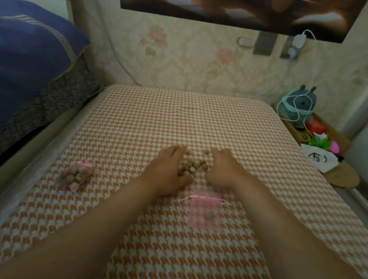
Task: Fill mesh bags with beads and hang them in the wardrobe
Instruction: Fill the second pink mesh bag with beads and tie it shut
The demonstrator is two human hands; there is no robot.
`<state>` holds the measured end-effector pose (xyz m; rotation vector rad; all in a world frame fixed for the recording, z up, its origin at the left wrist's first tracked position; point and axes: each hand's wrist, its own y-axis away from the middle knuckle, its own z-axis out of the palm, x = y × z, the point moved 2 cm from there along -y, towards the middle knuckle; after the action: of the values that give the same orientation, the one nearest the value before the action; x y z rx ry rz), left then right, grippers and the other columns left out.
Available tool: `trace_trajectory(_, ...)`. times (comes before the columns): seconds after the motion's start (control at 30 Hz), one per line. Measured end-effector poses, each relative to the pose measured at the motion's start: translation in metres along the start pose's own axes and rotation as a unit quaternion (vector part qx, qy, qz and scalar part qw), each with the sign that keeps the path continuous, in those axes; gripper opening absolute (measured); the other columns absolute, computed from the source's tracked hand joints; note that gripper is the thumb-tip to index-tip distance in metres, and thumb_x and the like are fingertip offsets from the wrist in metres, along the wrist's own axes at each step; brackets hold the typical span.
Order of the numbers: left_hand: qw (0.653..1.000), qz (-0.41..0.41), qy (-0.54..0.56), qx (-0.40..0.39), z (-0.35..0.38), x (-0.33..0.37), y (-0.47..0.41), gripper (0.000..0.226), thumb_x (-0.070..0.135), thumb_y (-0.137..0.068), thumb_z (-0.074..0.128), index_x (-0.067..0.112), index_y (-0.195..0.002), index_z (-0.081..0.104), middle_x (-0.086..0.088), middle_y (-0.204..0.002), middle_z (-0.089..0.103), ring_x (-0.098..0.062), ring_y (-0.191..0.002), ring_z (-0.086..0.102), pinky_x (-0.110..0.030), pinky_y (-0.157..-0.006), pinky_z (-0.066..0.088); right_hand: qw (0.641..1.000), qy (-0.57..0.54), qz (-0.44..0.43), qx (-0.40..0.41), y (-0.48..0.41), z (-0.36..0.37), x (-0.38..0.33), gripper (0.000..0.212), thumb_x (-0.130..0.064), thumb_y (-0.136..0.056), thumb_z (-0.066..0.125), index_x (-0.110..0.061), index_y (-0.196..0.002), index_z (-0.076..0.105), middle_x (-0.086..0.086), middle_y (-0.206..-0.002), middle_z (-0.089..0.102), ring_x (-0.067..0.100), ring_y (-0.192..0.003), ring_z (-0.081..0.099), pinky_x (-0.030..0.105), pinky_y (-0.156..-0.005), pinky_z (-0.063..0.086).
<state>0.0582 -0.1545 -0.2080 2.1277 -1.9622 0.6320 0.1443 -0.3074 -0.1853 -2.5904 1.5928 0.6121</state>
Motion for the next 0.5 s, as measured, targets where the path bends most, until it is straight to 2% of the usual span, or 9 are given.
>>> trace_trajectory(0.07,1.000,0.008,-0.014,-0.015,0.007,-0.008,-0.011,0.092,0.059,-0.086,0.058,0.020,-0.155,0.012,-0.003,-0.162,0.013,-0.022,-0.148,0.011,-0.037,-0.120,0.017,1.000,0.002,0.006,-0.011,-0.015,0.003,0.002,0.091,-0.020,-0.087,0.065,-0.019,-0.159,0.010,0.008,-0.164,0.001,0.036,-0.126,0.051,0.038,-0.083,0.050)
trace_trajectory(0.13,0.999,0.012,-0.027,-0.032,0.015,-0.013,-0.022,0.094,0.065,-0.086,0.052,0.022,-0.156,0.006,-0.001,-0.164,0.005,-0.020,-0.150,0.004,-0.036,-0.121,0.009,1.000,0.020,-0.004,-0.011,-0.030,0.005,0.003,0.097,-0.021,-0.084,0.067,-0.019,-0.159,0.006,0.008,-0.163,0.005,0.036,-0.131,0.046,0.041,-0.091,0.050)
trace_trajectory(0.2,0.998,0.022,-0.040,-0.047,0.022,-0.016,-0.033,0.096,0.069,-0.086,0.048,0.022,-0.156,0.003,-0.001,-0.164,0.002,-0.019,-0.151,0.001,-0.035,-0.121,0.005,0.999,0.029,-0.017,-0.017,-0.042,0.008,0.002,0.094,-0.026,-0.082,0.070,-0.017,-0.157,0.016,0.010,-0.158,0.018,0.036,-0.133,0.045,0.044,-0.099,0.049)
trace_trajectory(0.23,0.998,0.030,-0.043,-0.047,0.024,-0.017,-0.038,0.097,0.070,-0.086,0.047,0.020,-0.156,0.003,-0.002,-0.164,0.003,-0.019,-0.151,0.003,-0.035,-0.121,0.005,0.999,0.026,-0.023,-0.021,-0.047,0.010,0.001,0.088,-0.030,-0.080,0.073,-0.015,-0.153,0.026,0.011,-0.153,0.024,0.035,-0.128,0.048,0.043,-0.098,0.049)
trace_trajectory(0.33,0.997,0.057,-0.043,-0.023,0.030,-0.022,-0.051,0.093,0.067,-0.087,0.050,0.016,-0.155,0.013,-0.005,-0.161,0.018,-0.023,-0.148,0.015,-0.035,-0.120,0.012,0.998,0.012,-0.058,-0.005,-0.056,0.015,-0.005,0.065,-0.027,-0.077,0.076,-0.018,-0.137,0.052,0.013,-0.137,0.037,0.032,-0.106,0.059,0.038,-0.091,0.053)
trace_trajectory(0.43,0.995,0.090,-0.043,0.022,0.029,-0.026,-0.054,0.079,0.060,-0.086,0.055,0.017,-0.148,0.032,-0.005,-0.145,0.041,-0.023,-0.133,0.035,-0.035,-0.111,0.027,0.995,-0.011,-0.101,0.022,-0.060,0.018,-0.012,0.050,-0.015,-0.076,0.073,-0.017,-0.126,0.065,0.014,-0.126,0.056,0.028,-0.099,0.063,0.032,-0.083,0.053)
trace_trajectory(0.5,0.994,0.098,-0.033,0.044,0.026,-0.029,-0.051,0.069,0.054,-0.086,0.059,0.017,-0.142,0.041,-0.005,-0.133,0.049,-0.023,-0.123,0.041,-0.034,-0.106,0.032,0.993,-0.023,-0.110,0.020,-0.057,0.018,-0.017,0.038,-0.009,-0.078,0.072,-0.013,-0.115,0.070,0.012,-0.113,0.064,0.023,-0.093,0.062,0.028,-0.073,0.047)
